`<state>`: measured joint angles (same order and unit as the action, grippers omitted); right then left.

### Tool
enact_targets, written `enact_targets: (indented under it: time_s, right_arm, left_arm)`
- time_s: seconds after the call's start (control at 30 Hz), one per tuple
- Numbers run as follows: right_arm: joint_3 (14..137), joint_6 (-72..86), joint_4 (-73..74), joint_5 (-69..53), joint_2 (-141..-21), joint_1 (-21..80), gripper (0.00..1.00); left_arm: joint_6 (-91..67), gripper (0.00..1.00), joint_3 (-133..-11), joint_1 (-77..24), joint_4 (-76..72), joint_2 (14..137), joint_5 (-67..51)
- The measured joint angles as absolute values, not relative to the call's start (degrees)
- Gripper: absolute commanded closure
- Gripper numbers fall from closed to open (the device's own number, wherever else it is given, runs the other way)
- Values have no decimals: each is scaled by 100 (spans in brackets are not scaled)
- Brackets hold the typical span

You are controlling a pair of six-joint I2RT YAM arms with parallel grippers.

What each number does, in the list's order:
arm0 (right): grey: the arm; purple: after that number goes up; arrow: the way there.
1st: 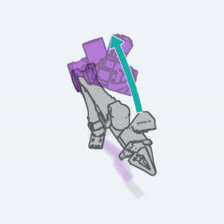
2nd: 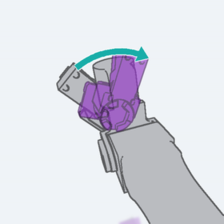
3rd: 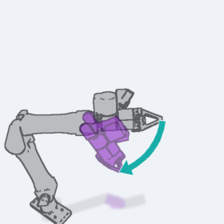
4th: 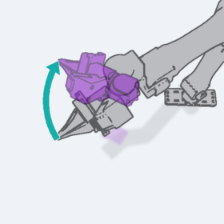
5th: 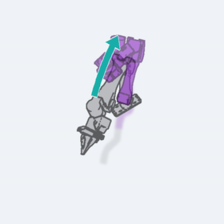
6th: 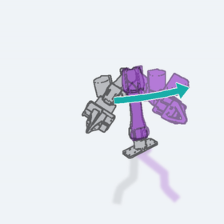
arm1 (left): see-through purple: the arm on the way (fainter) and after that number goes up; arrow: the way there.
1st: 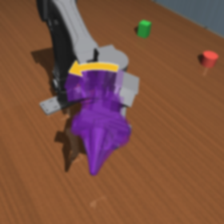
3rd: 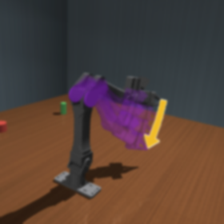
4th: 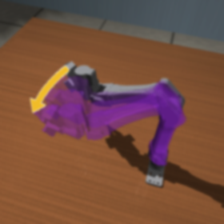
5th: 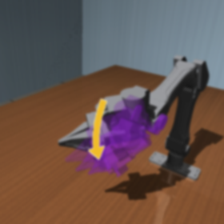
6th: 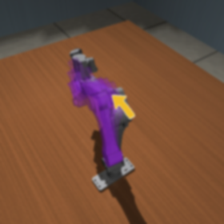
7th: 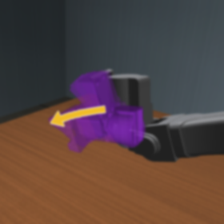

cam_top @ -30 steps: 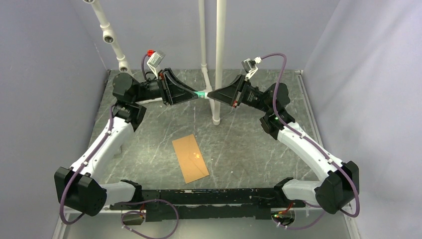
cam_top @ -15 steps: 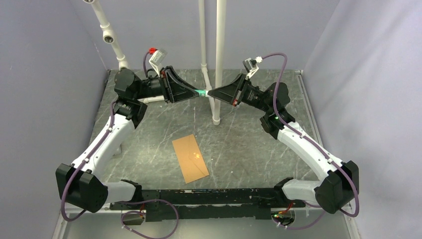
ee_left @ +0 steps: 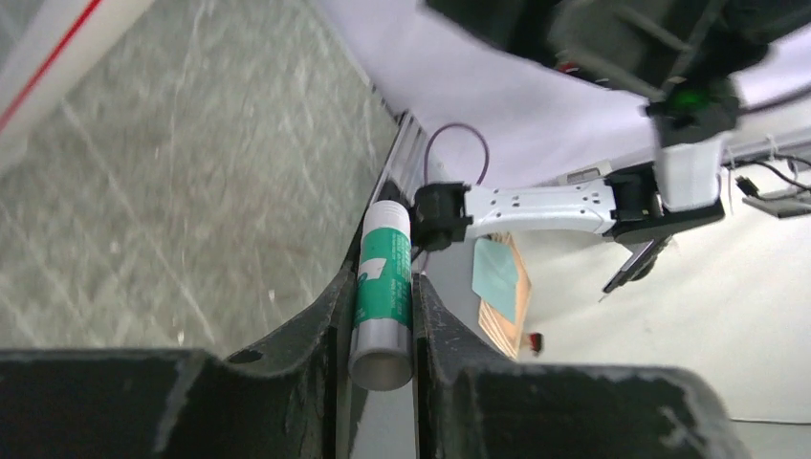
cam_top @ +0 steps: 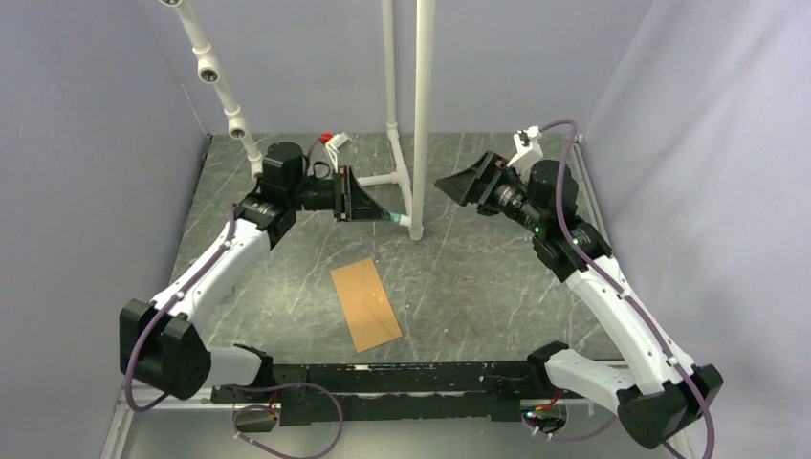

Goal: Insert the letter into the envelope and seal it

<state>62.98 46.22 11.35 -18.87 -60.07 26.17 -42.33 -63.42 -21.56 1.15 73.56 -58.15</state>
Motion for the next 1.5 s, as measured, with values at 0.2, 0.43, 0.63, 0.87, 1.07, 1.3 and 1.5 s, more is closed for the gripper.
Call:
enact_targets:
  time_s: [0.2, 0.43, 0.63, 0.87, 1.07, 1.3, 1.5]
  right_arm:
    - [6250, 4362, 2134, -607, -5572, 2552, 31]
    - [5953, 4447, 2443, -167, -5561, 2550, 35]
    - [5815, 4510, 2447, -204, -5647, 2547, 36]
    - [5822, 4340, 2674, -93, -5666, 2547, 36]
    - [5881, 4244, 2759, 5, -5686, 2547, 37]
    - [6062, 4235, 2941, 102, -5795, 2547, 36]
    - [6071, 4147, 3153, 139, -5793, 2536, 31]
  left_arm:
    - [-3889, 98, -6342, -2158, 1544, 8337, -5680]
    - [-3887, 97, -6543, -2161, 2209, 10204, -5360]
    - [-4132, 81, -7415, -2161, 2217, 11227, -5092]
    - [-4171, 74, -7948, -2163, 2305, 11865, -5063]
    - [-4217, 54, -8038, -2189, 2554, 12125, -4919]
    - [-4226, 44, -8254, -2211, 2766, 12134, -4556]
    - [-4219, 40, -8329, -2226, 3100, 12081, -4108]
